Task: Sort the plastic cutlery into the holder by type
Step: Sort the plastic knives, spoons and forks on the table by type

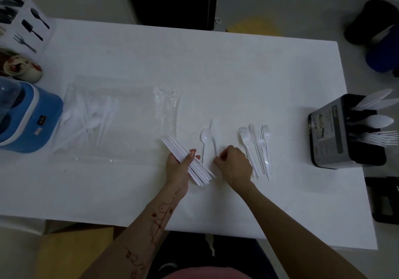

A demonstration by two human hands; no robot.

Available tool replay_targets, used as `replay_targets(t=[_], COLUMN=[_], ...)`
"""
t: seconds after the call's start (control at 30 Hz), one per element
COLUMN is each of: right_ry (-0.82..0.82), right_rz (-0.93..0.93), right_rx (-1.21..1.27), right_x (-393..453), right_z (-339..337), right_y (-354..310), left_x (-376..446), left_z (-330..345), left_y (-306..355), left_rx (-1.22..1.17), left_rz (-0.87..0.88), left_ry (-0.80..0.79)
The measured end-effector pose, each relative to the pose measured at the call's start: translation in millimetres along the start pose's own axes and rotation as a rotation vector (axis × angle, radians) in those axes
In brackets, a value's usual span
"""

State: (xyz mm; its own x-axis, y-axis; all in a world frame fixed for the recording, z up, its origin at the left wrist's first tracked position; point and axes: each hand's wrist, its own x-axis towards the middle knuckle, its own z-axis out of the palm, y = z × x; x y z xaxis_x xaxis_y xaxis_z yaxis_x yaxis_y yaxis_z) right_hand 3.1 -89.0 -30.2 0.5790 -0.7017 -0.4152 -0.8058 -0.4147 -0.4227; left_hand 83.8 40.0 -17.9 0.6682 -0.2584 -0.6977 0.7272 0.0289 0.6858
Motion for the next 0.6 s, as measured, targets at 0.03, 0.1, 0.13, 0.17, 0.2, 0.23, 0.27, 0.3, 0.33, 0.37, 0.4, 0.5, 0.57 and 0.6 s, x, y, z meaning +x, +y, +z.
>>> replay_targets(t=[0.03, 0.1, 0.13, 0.17, 0.2, 0.23, 0.27, 0.3, 0.33, 0.37, 0.4, 0.5, 0.57, 0.6], right_ry=[0.002, 0.002, 0.000, -0.002, -0.004, -0.001, 0.008, 0.020, 0.040, 0.066, 0.089, 0.063, 0.010, -0.008], right_rz=[0.016, 0.052, 0.062, 0.067, 0.069, 0.068, 0.068, 0.065, 0.056, 0.032, -0.011, -0.235, -0.353, -0.378], right_rx=[-0.016, -0.020, -0.006, 0.016, 0.045, 0.082, 0.130, 0.188, 0.240, 0.276, 0.301, 0.369, 0.359, 0.350], right_x=[1, 3, 3, 3, 2, 2, 1, 0, -1, -3, -6, -14, -19, -21], right_z=[-1, -5, -7, -9, -11, -12, -13, -14, -14, -15, -17, -22, -22, -21], right_y=[1, 6, 8, 10, 13, 16, 19, 22, 25, 27, 29, 29, 28, 27], left_x=[0, 0, -1, -1, -1, -1, -1, -1, -1, 0, 0, 0, 1, 2], left_z=[-1, -1, -1, 0, 1, 3, 4, 6, 8, 10, 11, 16, 19, 19], left_y=[-1, -2, -2, -3, -4, -4, -5, -5, -5, -4, -4, -4, -4, -4], left_rx=[0.004, 0.000, -0.005, -0.007, -0.002, 0.008, 0.018, 0.025, 0.031, 0.037, 0.043, 0.058, 0.064, 0.058], left_rz=[-0.003, -0.011, -0.016, -0.018, -0.020, -0.020, -0.020, -0.022, -0.027, -0.033, -0.040, -0.048, -0.045, -0.045], left_ry=[0.000, 0.000, -0.002, -0.007, -0.014, -0.023, -0.033, -0.042, -0.051, -0.060, -0.071, -0.097, -0.098, -0.100])
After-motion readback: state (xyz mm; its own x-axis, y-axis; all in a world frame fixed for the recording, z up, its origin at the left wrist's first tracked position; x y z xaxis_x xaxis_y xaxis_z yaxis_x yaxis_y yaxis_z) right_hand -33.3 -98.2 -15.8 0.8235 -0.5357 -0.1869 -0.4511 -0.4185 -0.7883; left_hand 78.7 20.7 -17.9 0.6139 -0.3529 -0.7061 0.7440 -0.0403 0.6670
